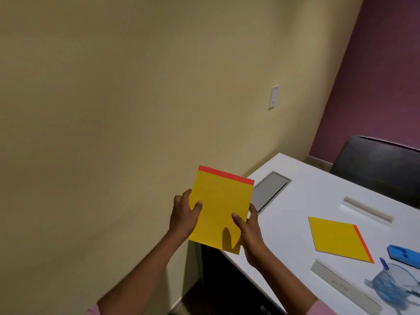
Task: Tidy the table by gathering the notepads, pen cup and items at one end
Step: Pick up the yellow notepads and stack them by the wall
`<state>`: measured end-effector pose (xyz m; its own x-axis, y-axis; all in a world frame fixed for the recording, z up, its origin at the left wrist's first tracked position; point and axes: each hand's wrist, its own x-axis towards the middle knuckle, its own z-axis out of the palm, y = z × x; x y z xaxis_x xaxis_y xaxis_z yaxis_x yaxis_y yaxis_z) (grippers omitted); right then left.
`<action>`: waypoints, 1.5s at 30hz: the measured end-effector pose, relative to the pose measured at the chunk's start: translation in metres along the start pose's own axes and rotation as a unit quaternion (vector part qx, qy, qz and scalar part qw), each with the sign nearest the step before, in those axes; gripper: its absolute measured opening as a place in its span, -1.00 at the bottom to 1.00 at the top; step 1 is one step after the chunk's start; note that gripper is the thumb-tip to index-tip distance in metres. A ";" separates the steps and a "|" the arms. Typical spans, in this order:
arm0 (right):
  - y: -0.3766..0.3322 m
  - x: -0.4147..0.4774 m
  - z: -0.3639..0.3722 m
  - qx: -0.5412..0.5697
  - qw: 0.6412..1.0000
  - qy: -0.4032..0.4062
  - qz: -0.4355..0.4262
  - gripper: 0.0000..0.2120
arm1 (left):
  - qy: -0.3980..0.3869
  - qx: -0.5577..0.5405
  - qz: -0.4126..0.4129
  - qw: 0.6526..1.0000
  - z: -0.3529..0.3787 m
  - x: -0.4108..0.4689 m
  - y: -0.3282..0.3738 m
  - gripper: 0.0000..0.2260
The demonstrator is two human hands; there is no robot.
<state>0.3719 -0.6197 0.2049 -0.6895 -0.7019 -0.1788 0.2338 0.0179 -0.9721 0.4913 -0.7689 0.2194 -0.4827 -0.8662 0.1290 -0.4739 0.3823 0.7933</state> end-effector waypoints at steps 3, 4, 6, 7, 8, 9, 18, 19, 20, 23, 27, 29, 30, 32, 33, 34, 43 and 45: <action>0.003 0.035 -0.005 0.011 0.999 0.049 0.001 -0.33 | -0.037 0.002 0.018 0.999 0.027 0.045 0.001 -0.50; 0.004 0.048 -0.007 0.014 0.998 0.068 0.003 -0.35 | -0.047 0.000 0.020 0.999 0.037 0.060 0.002 -0.48; 0.008 0.075 -0.009 0.015 0.995 0.103 -0.002 -0.40 | -0.068 -0.001 0.026 0.997 0.058 0.091 0.003 -0.47; 0.010 0.089 -0.010 0.013 0.993 0.120 -0.005 -0.41 | -0.082 0.004 0.033 0.996 0.069 0.107 0.003 -0.48; 0.013 0.103 -0.011 0.011 0.991 0.136 -0.007 -0.42 | -0.096 0.012 0.045 0.994 0.081 0.122 0.002 -0.48; 0.015 0.117 -0.011 0.009 0.988 0.152 -0.006 -0.41 | -0.107 0.019 0.057 0.992 0.093 0.136 0.001 -0.48; 0.057 0.226 -0.015 0.024 0.960 0.273 0.058 -0.32 | -0.227 0.022 0.067 0.971 0.179 0.249 -0.029 -0.46; 0.062 0.234 -0.017 0.024 0.956 0.283 0.068 -0.32 | -0.248 0.018 0.057 0.967 0.186 0.258 -0.033 -0.47; 0.067 0.240 -0.018 0.024 0.953 0.292 0.078 -0.33 | -0.269 0.012 0.046 0.962 0.193 0.266 -0.036 -0.48; 0.083 0.257 -0.024 0.012 0.946 0.309 0.103 -0.34 | -0.311 0.002 0.006 0.951 0.215 0.282 -0.049 -0.50; 0.103 0.281 -0.032 -0.028 0.946 0.304 0.112 -0.37 | -0.331 0.002 -0.048 0.943 0.244 0.295 -0.068 -0.53; 0.112 0.293 -0.036 -0.059 0.947 0.294 0.119 -0.36 | -0.330 0.006 -0.063 0.942 0.256 0.299 -0.078 -0.54; 0.116 0.298 -0.037 -0.074 0.947 0.289 0.122 -0.37 | -0.331 0.011 -0.070 0.941 0.262 0.300 -0.083 -0.53; 0.127 0.306 -0.039 -0.093 0.946 0.282 0.131 -0.38 | -0.338 0.029 -0.082 0.937 0.273 0.301 -0.093 -0.49; 0.132 0.309 -0.039 -0.101 0.946 0.277 0.138 -0.39 | -0.342 0.041 -0.088 0.935 0.277 0.301 -0.098 -0.48; 0.138 0.311 -0.039 -0.110 0.945 0.271 0.145 -0.39 | -0.345 0.052 -0.094 0.933 0.281 0.302 -0.103 -0.46; 0.166 0.323 -0.034 -0.153 0.940 0.230 0.198 -0.42 | -0.360 0.110 -0.111 0.920 0.302 0.313 -0.126 -0.42; 0.168 0.325 -0.032 -0.181 0.935 0.226 0.207 -0.40 | -0.367 0.125 -0.112 0.915 0.303 0.313 -0.127 -0.39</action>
<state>0.1653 -0.8223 -0.0215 -0.8291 -0.2109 -0.5178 0.3545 0.5179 -0.7786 0.1775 -0.9907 -0.0215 -0.6733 -0.5177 -0.5278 -0.7315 0.3626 0.5775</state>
